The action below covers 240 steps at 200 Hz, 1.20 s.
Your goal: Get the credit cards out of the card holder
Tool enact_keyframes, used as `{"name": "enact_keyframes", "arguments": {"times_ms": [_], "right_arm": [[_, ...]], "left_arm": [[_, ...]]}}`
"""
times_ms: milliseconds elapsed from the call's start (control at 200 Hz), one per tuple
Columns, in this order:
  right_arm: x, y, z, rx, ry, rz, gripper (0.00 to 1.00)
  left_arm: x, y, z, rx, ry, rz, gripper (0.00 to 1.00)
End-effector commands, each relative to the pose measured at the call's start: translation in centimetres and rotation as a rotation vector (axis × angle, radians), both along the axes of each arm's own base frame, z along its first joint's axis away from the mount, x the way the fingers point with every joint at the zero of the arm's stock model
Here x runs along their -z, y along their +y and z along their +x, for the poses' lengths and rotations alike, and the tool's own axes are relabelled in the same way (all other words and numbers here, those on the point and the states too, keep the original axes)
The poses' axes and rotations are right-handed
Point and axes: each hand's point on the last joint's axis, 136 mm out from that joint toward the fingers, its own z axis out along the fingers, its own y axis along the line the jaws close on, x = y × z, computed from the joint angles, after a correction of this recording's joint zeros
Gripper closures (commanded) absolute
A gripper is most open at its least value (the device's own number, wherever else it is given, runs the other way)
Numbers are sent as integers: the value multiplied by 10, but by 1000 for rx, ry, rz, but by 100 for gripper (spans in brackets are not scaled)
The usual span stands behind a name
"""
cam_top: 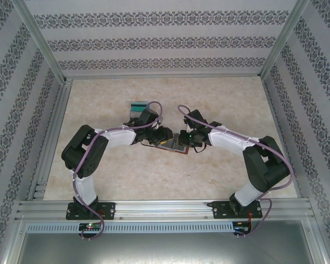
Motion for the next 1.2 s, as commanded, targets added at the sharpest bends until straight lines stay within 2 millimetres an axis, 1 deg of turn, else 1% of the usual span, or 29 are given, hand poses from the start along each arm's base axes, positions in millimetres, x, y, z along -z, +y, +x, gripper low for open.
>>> {"name": "enact_keyframes", "arguments": {"times_ms": [0,70,145,265,480,505,520,555,789,909,974,1174,1194], "right_arm": [[19,-13,-16,3,47,-59,83],[27,-15,-18,8,64,-62,84],[33,-16,-18,5,73,-70,86],[39,-15,-15,3,74,-77,86],[48,-16,-13,-2,87,-92,87],[49,-16,-14,-2,90,-94,87],[50,-16,-14,-2,90,-94,87],[50,-16,-14,-2,92,-95,87],[51,-18,-18,-1,95,-95,87],[52,-18,-18,0,98,-92,87],[52,-19,-19,2,100,-93,87],[53,-18,-19,1,102,-92,87],[53,-18,-19,1,101,-91,87]], "left_arm": [[-16,-14,4,16,-41,-39,63],[-15,-16,3,23,-40,-39,67],[-13,-18,2,24,-36,-36,67],[-11,-19,2,30,-33,-35,68],[1,-21,1,44,-15,-19,70],[2,-21,1,45,-14,-19,70],[3,-21,1,45,-13,-19,73],[4,-23,1,49,-13,-22,74],[11,-26,5,53,-11,-23,75],[11,-31,5,61,-13,-45,76],[12,-32,4,66,-11,-49,81],[16,-31,2,63,-1,-50,84],[16,-31,2,63,-2,-52,87]]}}
